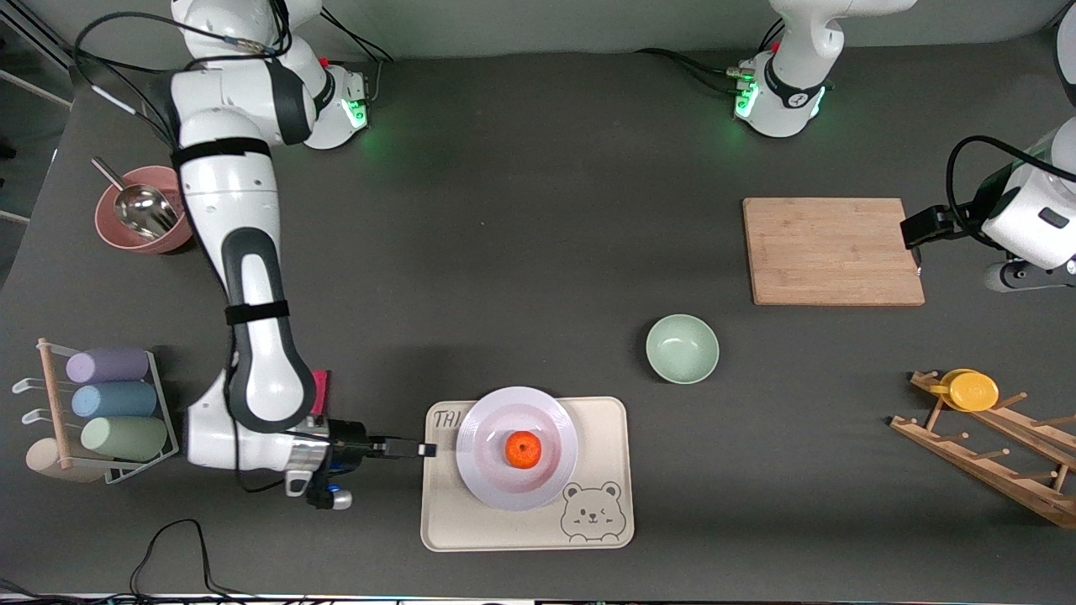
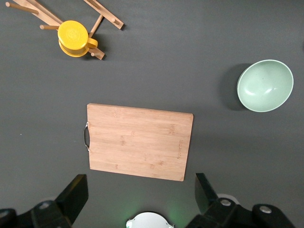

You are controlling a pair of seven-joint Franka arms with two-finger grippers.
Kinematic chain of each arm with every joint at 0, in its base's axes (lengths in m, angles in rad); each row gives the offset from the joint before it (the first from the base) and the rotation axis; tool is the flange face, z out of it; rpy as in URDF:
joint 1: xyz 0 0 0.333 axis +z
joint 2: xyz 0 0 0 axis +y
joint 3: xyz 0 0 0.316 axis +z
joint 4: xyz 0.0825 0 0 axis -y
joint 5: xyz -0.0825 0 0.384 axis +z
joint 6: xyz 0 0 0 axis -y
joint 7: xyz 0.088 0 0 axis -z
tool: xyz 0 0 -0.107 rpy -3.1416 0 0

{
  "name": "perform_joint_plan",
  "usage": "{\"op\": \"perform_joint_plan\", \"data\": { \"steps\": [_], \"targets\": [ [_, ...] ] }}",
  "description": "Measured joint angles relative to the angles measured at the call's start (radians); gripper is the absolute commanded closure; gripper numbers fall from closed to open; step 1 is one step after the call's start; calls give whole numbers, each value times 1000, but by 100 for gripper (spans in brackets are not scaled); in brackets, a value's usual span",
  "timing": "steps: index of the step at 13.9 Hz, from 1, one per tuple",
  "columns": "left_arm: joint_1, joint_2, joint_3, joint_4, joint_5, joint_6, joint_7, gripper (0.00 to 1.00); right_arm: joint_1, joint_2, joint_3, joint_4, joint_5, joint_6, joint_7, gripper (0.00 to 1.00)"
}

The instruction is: Place orange and plate with both arms

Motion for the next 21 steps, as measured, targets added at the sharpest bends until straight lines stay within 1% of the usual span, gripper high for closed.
{"op": "perform_joint_plan", "data": {
  "steps": [3, 5, 6, 8, 10, 12, 13, 14, 15, 16, 17, 21],
  "targets": [
    [0, 1, 0, 0, 0, -1, 0, 0, -44, -126, -2, -28, -282, -99, 8, 0],
    [0, 1, 0, 0, 0, -4, 0, 0, -63, -230, -3, -68, -467, -127, 8, 0],
    [0, 1, 0, 0, 0, -7, 0, 0, -70, -287, -3, -94, -545, -130, 8, 0],
    [-1, 2, 0, 0, 0, -10, 0, 0, -85, -412, -5, -160, -676, -152, 11, 0],
    [-1, 2, 0, 0, 0, -12, 0, 0, -95, -536, -6, -247, -782, -183, 34, 0],
    [-2, 2, 0, 0, 0, -12, 0, 0, -97, -655, -4, -336, -872, -212, 88, 0],
    [-3, 2, 0, 0, 0, -12, 0, 0, -98, -731, 4, -395, -928, -230, 133, 0],
    [-3, 4, 0, 0, 0, -12, 0, 0, -106, -781, 21, -435, -956, -240, 158, 0],
    [-4, 5, 0, 0, 0, -12, 0, 0, -140, -825, 63, -470, -978, -245, 177, 0],
    [-4, 5, 0, 0, 0, -12, 0, 0, -176, -858, 101, -495, -997, -251, 187, 0],
    [-4, 5, 0, 0, 0, -12, 0, 0, -200, -883, 123, -509, -1017, -261, 195, 0],
    [-4, 6, 0, 0, 0, -12, -1, 0, -218, -940, 158, -523, -1056, -289, 247, 0]
  ]
}}
